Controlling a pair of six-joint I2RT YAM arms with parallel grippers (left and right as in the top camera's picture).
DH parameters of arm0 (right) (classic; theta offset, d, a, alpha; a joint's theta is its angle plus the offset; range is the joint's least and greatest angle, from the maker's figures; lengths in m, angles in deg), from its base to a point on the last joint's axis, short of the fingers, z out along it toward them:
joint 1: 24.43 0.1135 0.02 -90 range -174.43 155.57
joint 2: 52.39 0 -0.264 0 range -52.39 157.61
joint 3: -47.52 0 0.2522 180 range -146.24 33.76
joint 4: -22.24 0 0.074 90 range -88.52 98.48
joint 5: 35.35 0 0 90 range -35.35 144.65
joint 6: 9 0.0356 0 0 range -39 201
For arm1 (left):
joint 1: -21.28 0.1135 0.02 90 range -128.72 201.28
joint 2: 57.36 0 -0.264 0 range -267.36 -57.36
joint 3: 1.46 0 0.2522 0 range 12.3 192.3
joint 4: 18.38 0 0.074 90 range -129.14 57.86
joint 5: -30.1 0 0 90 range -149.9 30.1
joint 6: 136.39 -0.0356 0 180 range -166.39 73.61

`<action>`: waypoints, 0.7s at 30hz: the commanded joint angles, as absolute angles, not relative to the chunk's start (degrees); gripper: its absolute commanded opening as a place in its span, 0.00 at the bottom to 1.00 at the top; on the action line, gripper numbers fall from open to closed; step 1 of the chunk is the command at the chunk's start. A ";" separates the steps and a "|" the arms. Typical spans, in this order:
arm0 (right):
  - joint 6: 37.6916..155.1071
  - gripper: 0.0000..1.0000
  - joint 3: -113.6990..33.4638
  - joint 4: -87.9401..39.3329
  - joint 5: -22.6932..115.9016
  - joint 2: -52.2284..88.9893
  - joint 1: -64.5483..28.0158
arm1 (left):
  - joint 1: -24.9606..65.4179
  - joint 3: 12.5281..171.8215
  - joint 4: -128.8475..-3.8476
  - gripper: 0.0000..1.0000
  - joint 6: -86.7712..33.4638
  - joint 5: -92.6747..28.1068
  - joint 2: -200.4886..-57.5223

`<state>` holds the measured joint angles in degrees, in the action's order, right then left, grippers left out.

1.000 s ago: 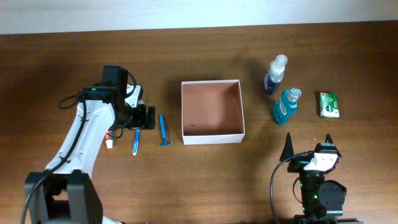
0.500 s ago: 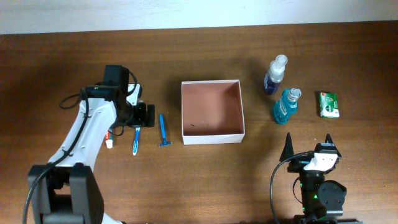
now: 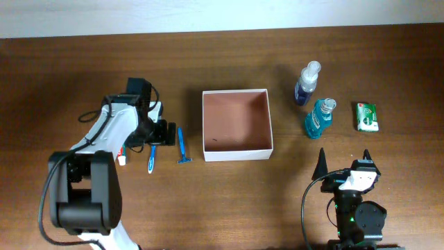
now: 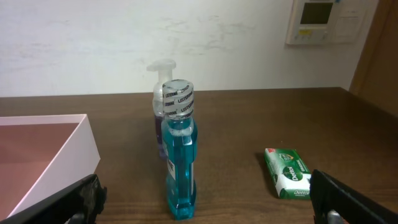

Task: Pack container
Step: 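Lower the left gripper and close it on the toothbrush handle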

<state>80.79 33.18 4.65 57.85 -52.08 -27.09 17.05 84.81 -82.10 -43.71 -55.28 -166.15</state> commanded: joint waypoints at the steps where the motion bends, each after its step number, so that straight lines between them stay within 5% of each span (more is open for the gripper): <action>1: 81.06 0.98 33.44 4.21 58.77 -52.08 -26.69 | 16.94 85.49 -81.66 0.99 -43.17 -58.34 -167.64; 21: 81.06 0.98 33.44 4.21 58.77 -52.08 -26.69 | 16.92 85.46 -81.07 0.99 -43.14 -59.26 -170.92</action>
<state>80.79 33.18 4.65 57.85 -52.08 -27.09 17.05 84.81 -80.94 -43.69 -58.51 -169.89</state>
